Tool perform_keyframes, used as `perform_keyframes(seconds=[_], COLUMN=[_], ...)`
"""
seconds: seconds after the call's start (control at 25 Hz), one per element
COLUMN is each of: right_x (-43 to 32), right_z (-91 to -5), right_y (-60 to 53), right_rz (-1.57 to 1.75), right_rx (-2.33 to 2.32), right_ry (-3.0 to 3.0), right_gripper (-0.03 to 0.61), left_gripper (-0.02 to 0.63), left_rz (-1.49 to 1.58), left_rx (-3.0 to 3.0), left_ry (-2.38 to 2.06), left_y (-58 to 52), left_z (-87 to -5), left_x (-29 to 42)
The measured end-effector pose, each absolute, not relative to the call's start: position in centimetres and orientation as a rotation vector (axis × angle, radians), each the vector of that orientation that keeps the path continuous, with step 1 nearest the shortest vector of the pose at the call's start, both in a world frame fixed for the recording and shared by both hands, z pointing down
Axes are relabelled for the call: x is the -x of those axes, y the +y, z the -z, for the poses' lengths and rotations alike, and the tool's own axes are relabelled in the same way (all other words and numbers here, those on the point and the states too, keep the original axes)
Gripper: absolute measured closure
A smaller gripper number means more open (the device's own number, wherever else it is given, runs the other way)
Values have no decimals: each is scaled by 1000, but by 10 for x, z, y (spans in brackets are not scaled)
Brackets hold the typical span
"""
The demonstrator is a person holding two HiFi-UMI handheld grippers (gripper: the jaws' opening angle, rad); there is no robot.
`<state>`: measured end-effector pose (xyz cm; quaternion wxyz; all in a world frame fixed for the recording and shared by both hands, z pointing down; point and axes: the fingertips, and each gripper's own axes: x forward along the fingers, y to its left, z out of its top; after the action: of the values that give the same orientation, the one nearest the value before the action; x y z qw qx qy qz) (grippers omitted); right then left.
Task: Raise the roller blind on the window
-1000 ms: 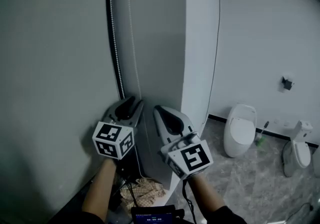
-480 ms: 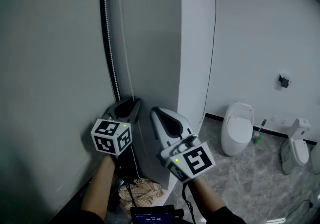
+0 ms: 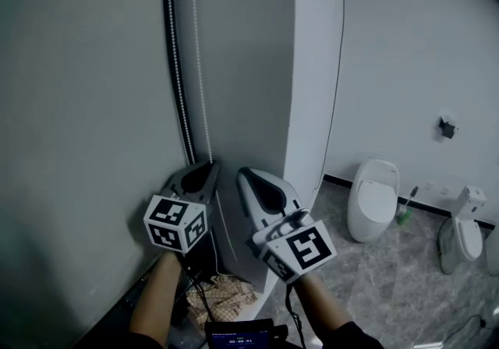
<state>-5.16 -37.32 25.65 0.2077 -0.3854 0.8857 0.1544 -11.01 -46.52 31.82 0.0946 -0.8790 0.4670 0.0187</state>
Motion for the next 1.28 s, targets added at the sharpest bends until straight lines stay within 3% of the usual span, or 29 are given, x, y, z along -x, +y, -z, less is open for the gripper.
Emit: perform_keyframes(seconds=[0.76, 1.28], right_x=[67, 72], right_z=[-239, -207], right_y=[-356, -346], right_rz=[-158, -156], right_rx=[901, 768], right_ry=[2649, 2568], right_gripper=[566, 525], left_gripper=[600, 600], left_rz=[-6, 97], left_rx=[2467, 2653], left_ry=[1401, 1424], left_y=[-372, -349], left_z=[-316, -441], left_x=[91, 82])
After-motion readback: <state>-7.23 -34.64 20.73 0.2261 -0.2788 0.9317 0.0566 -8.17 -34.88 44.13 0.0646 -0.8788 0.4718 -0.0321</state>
